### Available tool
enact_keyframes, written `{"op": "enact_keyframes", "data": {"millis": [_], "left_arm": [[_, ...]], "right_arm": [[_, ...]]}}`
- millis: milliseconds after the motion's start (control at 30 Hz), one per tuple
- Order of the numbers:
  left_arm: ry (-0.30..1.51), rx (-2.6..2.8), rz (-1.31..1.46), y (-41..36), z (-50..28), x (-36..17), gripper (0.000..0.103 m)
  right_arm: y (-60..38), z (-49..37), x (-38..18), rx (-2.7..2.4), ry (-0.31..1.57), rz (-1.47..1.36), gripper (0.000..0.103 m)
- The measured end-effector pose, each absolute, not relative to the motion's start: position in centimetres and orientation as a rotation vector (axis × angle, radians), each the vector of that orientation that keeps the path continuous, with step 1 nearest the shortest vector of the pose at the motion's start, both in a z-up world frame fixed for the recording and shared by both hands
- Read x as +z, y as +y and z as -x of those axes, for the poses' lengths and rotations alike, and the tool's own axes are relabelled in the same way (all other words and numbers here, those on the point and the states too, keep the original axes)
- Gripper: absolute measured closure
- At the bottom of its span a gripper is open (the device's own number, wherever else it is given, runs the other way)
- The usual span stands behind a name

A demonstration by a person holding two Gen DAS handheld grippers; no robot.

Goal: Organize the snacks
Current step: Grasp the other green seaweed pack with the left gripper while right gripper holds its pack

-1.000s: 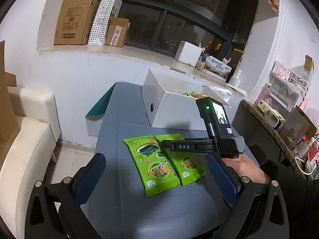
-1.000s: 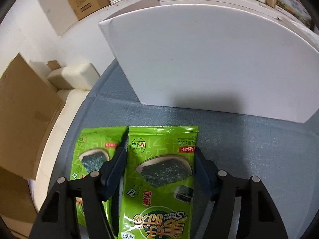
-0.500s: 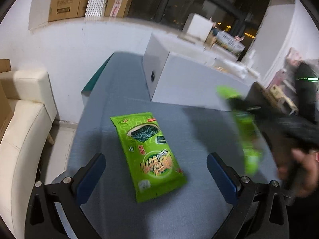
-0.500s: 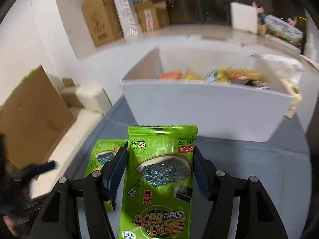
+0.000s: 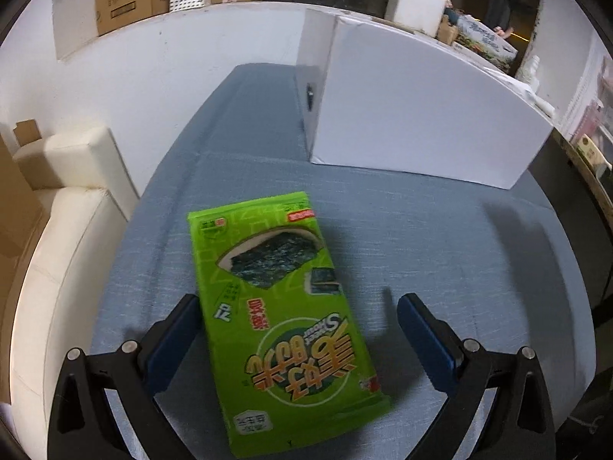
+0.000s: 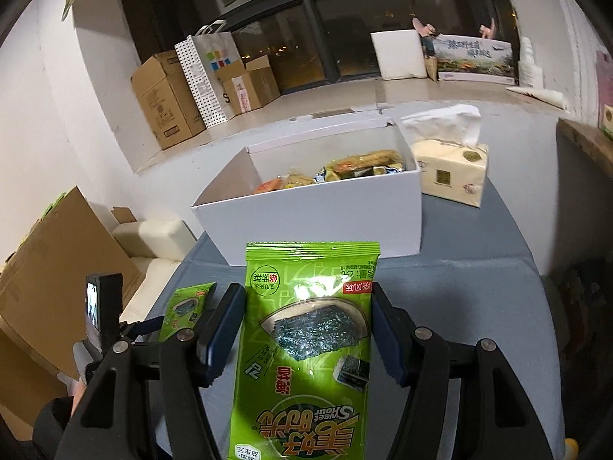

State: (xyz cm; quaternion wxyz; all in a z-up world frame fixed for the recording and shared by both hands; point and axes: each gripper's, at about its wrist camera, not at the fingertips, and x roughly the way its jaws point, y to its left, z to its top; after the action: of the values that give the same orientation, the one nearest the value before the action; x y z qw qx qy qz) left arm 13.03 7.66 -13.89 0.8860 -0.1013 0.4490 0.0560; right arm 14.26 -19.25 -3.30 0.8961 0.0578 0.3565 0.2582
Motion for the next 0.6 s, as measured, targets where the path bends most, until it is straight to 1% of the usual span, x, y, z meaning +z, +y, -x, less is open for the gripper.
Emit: {"op": "enact_keyframes", "data": {"millis": [33,67,100,233,333,433,600], "left_arm": [[0.933,0.126,0.188,7.5,-13.1,-13.9,0.007],[0.929,0.133,0.172,7.4,-13.1,-13.8,0.023],[0.92,0.137,0.156,7.3,-13.1,-13.7,0.031],[0.902,0.044,0.224,7.8,-12.7,-13.2,0.034],[0.861,0.006,0.235,7.6,-12.0,-12.0,0.034],[0.79,-0.033,0.208,6.5,-11.2,-9.4,0.034],[0.656,-0.115,0.164,4.6,-11.1,-3.3,0.034]], "right_arm": [[-19.4,-14.3,-3.4,0.535,0.738,-0.124,0.035],[-19.6,-14.1,-3.3,0.537,0.739,-0.127,0.035],[-19.7,-14.1,-3.3,0.541,0.739,-0.13,0.035],[-19.5,-13.9,-3.4,0.547,0.738,-0.128,0.035],[-19.5,-13.8,-3.3,0.549,0.732,-0.124,0.035],[-19.5,-13.9,-3.2,0.548,0.728,-0.121,0.035],[-19.8,-15.2,-1.9,0.553,0.704,-0.11,0.035]]}}
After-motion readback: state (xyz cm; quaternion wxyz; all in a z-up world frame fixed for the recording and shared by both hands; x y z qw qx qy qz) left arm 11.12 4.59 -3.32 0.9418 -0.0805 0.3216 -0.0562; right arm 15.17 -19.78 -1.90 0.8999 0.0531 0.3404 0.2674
